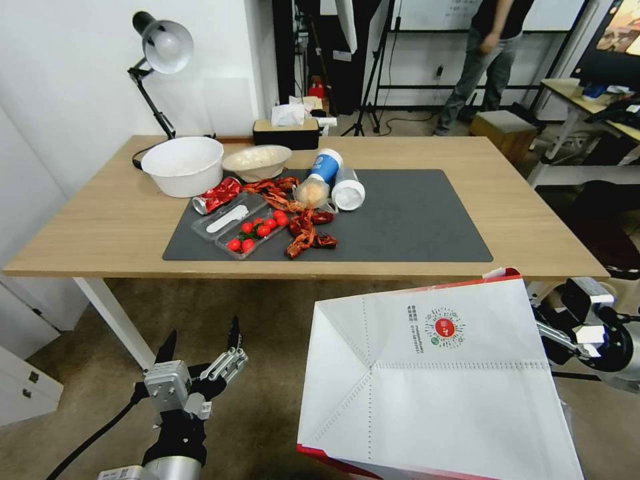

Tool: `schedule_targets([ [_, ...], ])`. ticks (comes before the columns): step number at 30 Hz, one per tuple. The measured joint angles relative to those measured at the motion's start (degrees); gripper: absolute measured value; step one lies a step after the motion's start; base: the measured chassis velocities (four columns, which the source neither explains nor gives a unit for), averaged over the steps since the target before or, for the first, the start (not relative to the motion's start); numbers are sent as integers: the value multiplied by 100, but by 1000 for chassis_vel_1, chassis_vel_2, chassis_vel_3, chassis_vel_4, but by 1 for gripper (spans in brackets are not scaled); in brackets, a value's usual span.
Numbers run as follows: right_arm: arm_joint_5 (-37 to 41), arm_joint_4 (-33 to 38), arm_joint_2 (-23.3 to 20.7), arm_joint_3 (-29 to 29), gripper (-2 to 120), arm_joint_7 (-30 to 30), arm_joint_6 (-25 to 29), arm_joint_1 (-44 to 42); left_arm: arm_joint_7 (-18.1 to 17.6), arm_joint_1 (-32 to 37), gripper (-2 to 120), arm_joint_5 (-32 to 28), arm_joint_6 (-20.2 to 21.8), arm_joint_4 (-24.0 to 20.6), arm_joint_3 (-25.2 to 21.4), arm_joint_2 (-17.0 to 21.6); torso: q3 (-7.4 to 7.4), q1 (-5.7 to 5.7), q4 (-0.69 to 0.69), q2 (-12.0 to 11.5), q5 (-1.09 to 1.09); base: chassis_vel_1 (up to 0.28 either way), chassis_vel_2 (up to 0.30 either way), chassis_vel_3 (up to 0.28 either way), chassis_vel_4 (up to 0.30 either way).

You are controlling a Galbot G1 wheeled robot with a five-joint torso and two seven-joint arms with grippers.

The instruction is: Pick up the food delivery bag from the floor and place it on the table.

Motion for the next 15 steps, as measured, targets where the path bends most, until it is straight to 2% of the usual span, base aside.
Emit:
schedule_targets([
  [12, 0, 4, -2, -1, 0, 2, 5, -5, 2, 4, 100, 12, -6, 0, 2, -5, 126, 94, 0, 221, 0, 0, 0, 0, 0],
  [15, 0, 1, 3, -2, 0, 2, 9, 5, 61, 38, 100, 14, 5, 0, 1, -5, 196, 147, 0, 341, 0, 0, 0, 0, 0],
])
